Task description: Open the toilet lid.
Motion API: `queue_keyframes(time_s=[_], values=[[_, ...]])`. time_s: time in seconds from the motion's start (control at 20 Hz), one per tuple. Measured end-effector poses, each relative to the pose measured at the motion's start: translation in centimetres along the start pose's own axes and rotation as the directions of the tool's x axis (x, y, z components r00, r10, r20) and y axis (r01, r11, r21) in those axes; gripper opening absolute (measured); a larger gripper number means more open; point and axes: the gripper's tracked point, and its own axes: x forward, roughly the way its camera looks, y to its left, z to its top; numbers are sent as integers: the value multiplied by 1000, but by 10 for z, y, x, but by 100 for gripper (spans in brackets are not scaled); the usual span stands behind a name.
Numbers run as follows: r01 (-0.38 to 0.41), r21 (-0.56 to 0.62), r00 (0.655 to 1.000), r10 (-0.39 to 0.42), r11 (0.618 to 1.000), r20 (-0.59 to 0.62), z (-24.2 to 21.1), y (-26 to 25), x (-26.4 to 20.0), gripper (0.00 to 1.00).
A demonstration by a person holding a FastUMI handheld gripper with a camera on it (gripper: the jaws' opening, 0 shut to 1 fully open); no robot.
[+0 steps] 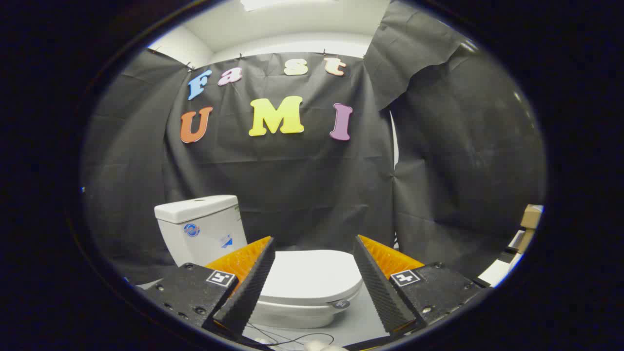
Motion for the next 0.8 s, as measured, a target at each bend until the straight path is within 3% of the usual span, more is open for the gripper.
queue_keyframes(time_s=[0.8], values=[[27,73,998,-23,997,-51,-17,-19,12,100]])
